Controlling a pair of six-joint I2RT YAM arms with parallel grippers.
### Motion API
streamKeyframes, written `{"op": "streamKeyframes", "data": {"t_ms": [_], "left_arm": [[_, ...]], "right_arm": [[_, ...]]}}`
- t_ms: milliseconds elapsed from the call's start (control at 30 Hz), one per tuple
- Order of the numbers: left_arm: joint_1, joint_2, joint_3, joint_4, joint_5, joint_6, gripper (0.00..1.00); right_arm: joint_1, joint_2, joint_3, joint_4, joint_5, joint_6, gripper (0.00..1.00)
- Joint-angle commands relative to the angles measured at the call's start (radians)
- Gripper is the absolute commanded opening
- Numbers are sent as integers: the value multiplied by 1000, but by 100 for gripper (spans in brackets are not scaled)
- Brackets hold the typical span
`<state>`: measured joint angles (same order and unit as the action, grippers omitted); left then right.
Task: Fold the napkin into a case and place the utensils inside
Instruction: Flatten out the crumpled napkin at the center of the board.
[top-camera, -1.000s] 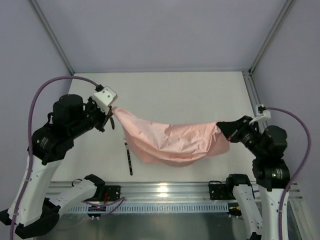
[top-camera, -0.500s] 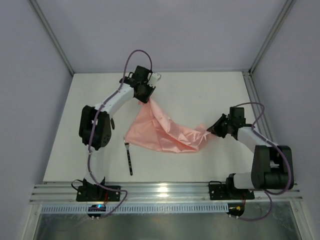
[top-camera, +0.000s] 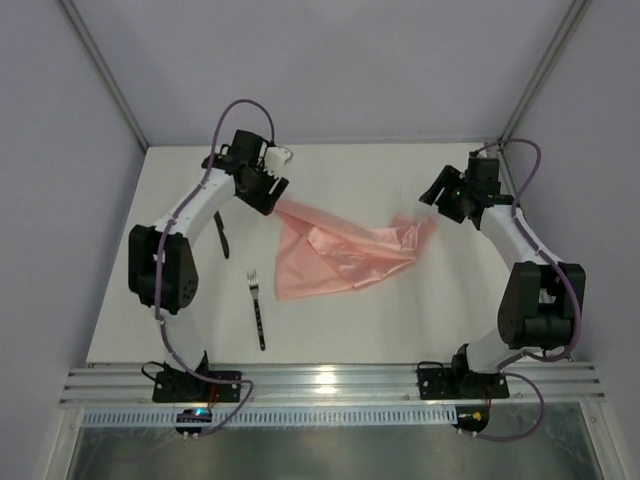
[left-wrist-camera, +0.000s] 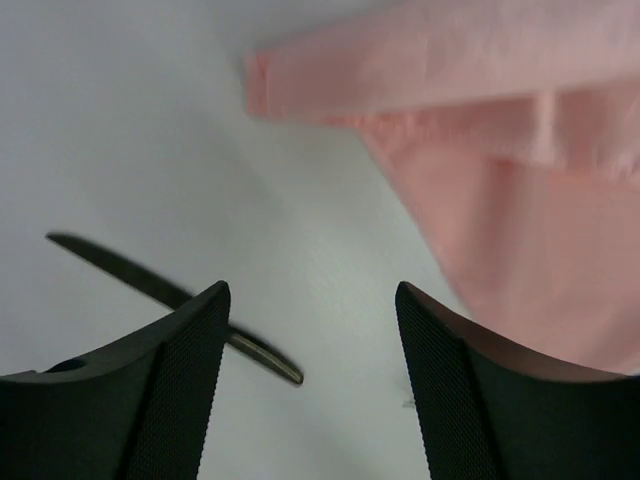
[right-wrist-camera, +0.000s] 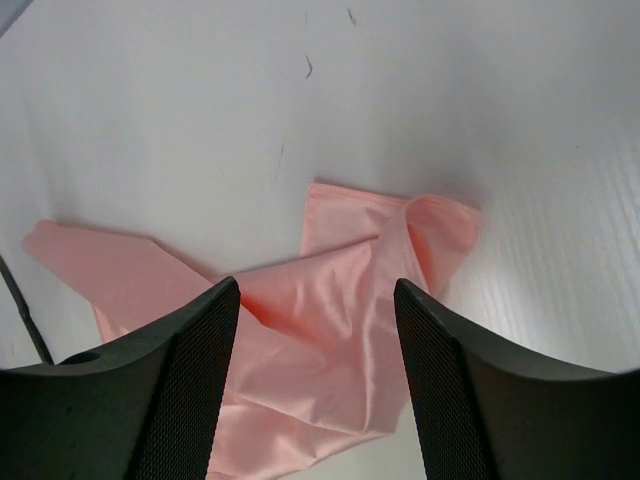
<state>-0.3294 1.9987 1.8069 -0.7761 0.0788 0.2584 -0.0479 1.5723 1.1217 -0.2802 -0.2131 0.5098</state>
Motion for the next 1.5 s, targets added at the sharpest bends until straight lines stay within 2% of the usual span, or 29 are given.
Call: {"op": "streamKeyframes", "data": {"t_ms": [0, 33, 100, 167, 200, 267, 467, 633, 733, 767, 833, 867, 900, 933, 1033, 1133, 1300, 1400, 1433, 1467], "left_arm": [[-57, -312, -298, -23, 90, 210, 67], [-88, -360, -452, -6, 50, 244, 65], [-208, -440, -588, 11, 3, 304, 64], [-287, -520, -743, 73, -65, 338, 70], [-348, -537, -783, 101, -70, 343, 72], [-390, -545, -863, 182, -152, 360, 76], [-448, -370, -859, 313, -252, 332, 78], [-448, -314, -862, 348, -139, 306, 75], [-448, -313, -874, 305, -82, 305, 66], [-448, -313, -879, 304, -85, 306, 56], [-448, -307, -894, 314, -123, 312, 45], [-448, -299, -896, 320, -135, 314, 31], [-448, -285, -896, 321, -146, 308, 21], [-448, -281, -890, 321, -164, 300, 0], [-448, -316, -880, 324, -157, 254, 0], [-448, -392, -879, 333, -146, 220, 0], [-448, -431, -882, 334, -148, 209, 0], [-448, -433, -883, 324, -140, 203, 0], [-448, -437, -885, 321, -140, 203, 0], [-448, -440, -888, 317, -145, 203, 0]], "right_arm": [[-6, -95, -57, -108, 106, -88, 67], [-7, -112, -68, -109, 104, -93, 67], [-9, -121, -97, -122, 90, -100, 66], [-9, -138, -123, -106, 64, -99, 65], [-9, -146, -153, -99, 54, -99, 64], [-9, -167, -178, -83, 32, -99, 62], [-9, -205, -246, -65, -6, -93, 61], [-9, -228, -264, -79, -26, -108, 61], [-9, -267, -270, -97, -35, -119, 60], [-9, -279, -270, -106, -35, -122, 59], [-7, -319, -270, -119, -22, -131, 58], [-6, -330, -273, -131, -19, -131, 58], [-3, -337, -276, -134, -23, -131, 58], [0, -347, -283, -129, -28, -122, 58], [32, -333, -324, -96, -34, -113, 59], [54, -265, -342, -54, -34, -96, 62], [115, -134, -359, 58, -28, -34, 62], [120, -88, -373, 125, -28, -1, 44], [118, -80, -376, 147, -17, 6, 27], [118, -75, -376, 151, 3, 10, 18]]}}
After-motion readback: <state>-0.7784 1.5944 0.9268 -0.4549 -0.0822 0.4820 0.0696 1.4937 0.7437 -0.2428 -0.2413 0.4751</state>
